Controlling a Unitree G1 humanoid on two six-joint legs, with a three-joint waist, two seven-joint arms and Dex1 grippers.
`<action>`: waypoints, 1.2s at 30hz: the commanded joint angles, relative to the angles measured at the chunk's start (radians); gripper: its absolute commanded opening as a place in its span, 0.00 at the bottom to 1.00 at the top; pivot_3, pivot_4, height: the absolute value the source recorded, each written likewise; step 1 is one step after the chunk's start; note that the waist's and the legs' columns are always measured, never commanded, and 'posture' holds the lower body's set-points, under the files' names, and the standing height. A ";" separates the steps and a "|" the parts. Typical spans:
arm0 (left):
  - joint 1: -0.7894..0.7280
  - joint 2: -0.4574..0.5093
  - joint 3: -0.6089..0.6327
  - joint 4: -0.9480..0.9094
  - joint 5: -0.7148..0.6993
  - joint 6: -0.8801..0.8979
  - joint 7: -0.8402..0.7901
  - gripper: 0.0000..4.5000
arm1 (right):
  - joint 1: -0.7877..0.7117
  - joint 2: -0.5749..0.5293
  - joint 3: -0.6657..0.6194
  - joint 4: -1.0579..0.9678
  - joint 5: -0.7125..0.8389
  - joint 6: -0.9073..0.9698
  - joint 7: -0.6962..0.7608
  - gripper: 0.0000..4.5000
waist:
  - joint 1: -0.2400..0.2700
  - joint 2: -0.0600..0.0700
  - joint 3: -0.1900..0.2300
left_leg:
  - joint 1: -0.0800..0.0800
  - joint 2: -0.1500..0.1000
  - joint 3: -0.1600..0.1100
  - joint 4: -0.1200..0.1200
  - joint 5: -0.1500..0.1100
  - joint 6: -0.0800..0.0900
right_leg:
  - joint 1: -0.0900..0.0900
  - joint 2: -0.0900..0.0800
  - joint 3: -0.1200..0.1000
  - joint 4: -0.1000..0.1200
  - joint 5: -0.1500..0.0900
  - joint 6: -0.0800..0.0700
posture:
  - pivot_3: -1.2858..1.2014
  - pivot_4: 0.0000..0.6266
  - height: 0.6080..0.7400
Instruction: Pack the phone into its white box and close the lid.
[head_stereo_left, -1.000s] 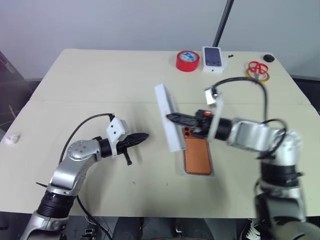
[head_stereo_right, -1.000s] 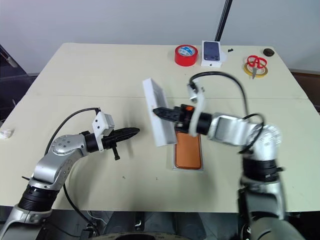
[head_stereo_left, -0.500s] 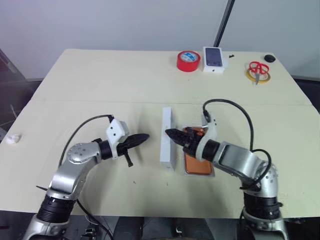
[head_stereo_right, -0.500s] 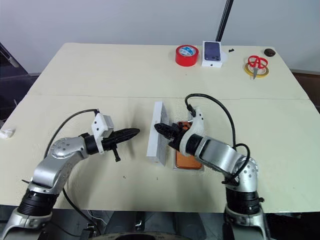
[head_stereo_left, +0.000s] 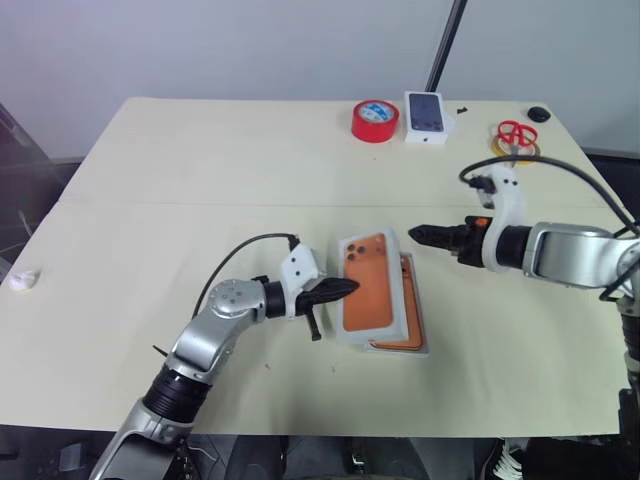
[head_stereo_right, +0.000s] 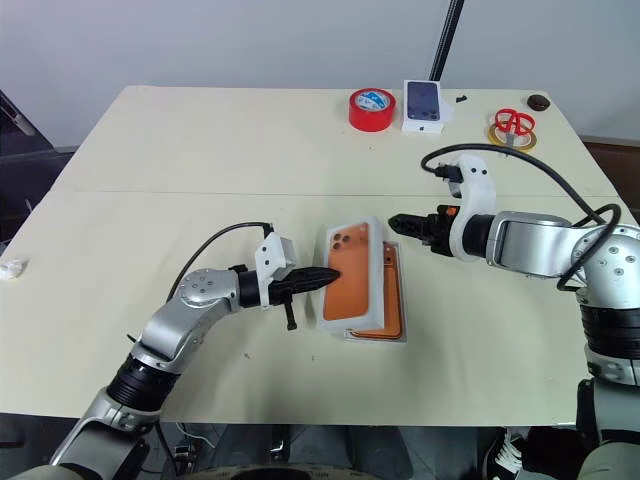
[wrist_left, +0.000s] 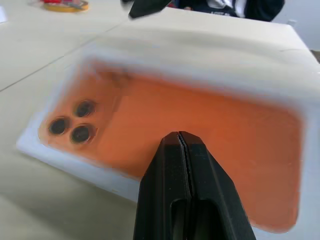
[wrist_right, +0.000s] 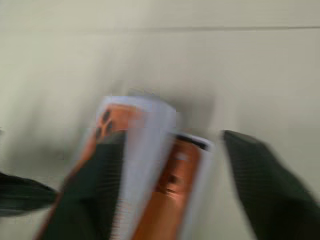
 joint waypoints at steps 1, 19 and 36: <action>-0.007 0.004 0.043 -0.036 -0.020 0.024 0.022 0.00 | -0.010 -0.092 0.075 -0.140 -0.254 -0.029 0.202 0.22 | 0.001 0.001 0.000 | 0.000 0.000 0.000 0.000 0.000 0.000 | 0.000 0.000 0.000 0.000 0.000 0.000 | 0.52 0.24 0.94; -0.092 0.038 -0.016 0.000 0.001 0.254 0.033 0.00 | 0.131 -0.123 0.229 -0.305 -0.881 -0.220 0.674 0.00 | 0.003 0.000 0.000 | 0.000 -0.001 0.000 0.001 0.000 0.000 | 0.001 -0.002 0.000 0.000 0.000 0.000 | 0.52 0.24 0.94; -0.120 0.031 -0.053 -0.088 -0.038 0.321 -0.049 0.00 | 0.233 -0.138 0.175 -0.437 -1.011 -0.232 0.858 0.00 | 0.003 0.000 0.000 | 0.000 -0.002 0.000 0.002 0.000 0.000 | 0.001 -0.001 0.000 0.000 0.000 0.000 | 0.52 0.24 0.94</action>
